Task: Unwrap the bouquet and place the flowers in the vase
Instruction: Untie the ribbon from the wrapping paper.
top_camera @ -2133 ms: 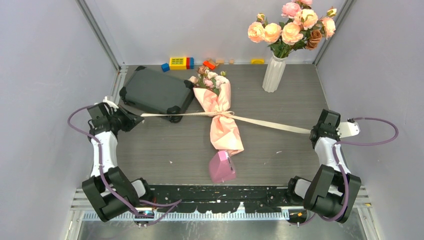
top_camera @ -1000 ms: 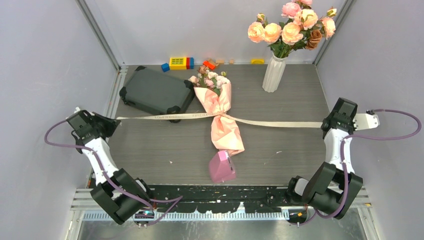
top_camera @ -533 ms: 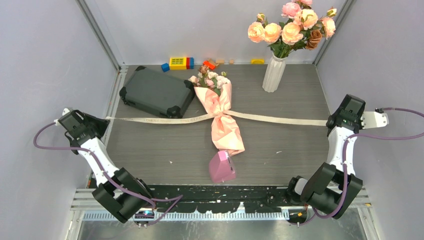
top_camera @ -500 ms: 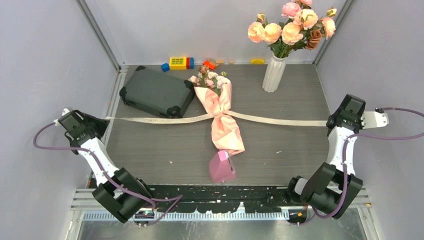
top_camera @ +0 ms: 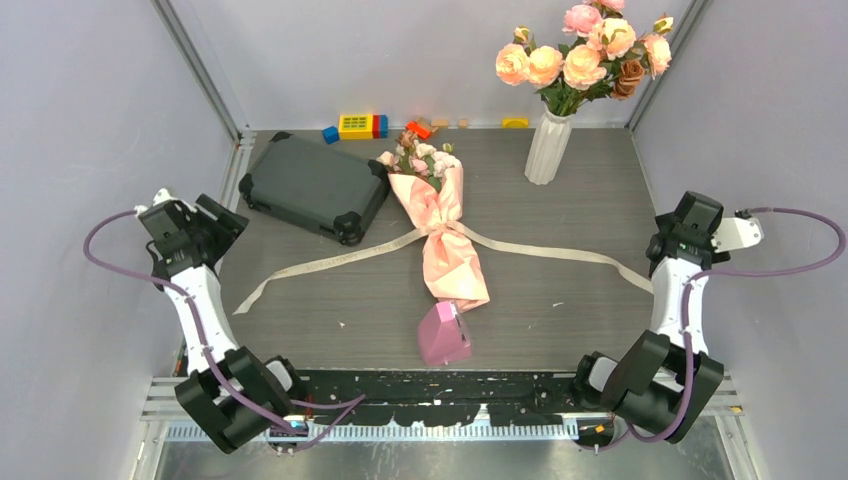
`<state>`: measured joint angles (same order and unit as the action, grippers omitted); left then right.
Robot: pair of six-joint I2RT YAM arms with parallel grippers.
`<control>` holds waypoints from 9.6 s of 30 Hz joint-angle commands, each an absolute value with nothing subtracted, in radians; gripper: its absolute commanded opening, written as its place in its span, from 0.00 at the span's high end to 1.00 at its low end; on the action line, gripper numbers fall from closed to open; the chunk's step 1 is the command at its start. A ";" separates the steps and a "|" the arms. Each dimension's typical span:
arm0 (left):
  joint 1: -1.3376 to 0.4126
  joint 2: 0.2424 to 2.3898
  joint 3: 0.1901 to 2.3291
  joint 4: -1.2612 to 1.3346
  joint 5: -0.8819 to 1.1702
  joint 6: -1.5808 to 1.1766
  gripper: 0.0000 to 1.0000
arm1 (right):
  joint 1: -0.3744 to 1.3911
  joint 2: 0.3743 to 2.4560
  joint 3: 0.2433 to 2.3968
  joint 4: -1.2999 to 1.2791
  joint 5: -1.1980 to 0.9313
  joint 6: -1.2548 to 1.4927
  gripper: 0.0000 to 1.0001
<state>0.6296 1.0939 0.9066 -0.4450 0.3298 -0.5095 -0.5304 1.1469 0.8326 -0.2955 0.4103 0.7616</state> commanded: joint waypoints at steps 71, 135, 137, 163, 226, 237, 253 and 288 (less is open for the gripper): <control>-0.460 1.793 1.179 -0.163 0.404 -0.660 0.40 | 0.536 1.786 1.197 -0.116 -0.096 0.493 0.63; -0.482 1.773 1.110 -0.279 0.183 -0.629 1.00 | 0.382 1.536 0.936 -0.039 0.110 0.696 1.00; -0.482 1.772 1.110 -0.279 0.182 -0.629 1.00 | 0.373 1.519 0.932 -0.054 0.125 0.684 1.00; -0.481 1.740 1.078 -0.251 0.194 -0.634 1.00 | 0.297 1.440 0.920 -0.136 0.070 0.584 0.84; -0.477 1.721 1.099 -0.199 0.265 -0.633 1.00 | 0.581 1.719 1.202 -0.149 0.060 0.233 1.00; -0.475 1.703 1.081 -0.198 0.257 -0.643 1.00 | 0.581 1.639 1.097 -0.038 0.039 0.295 1.00; -0.472 1.690 1.075 -0.205 0.261 -0.641 1.00 | 0.581 1.703 1.164 -0.152 -0.091 0.197 0.72; -0.465 1.686 1.060 -0.209 0.239 -0.650 1.00 | 0.591 1.676 1.055 -0.014 0.354 0.404 1.00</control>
<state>-0.4755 1.7363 1.0687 -0.2024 0.2584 -0.6506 0.5957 1.7206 1.0599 -0.0650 0.2443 0.3664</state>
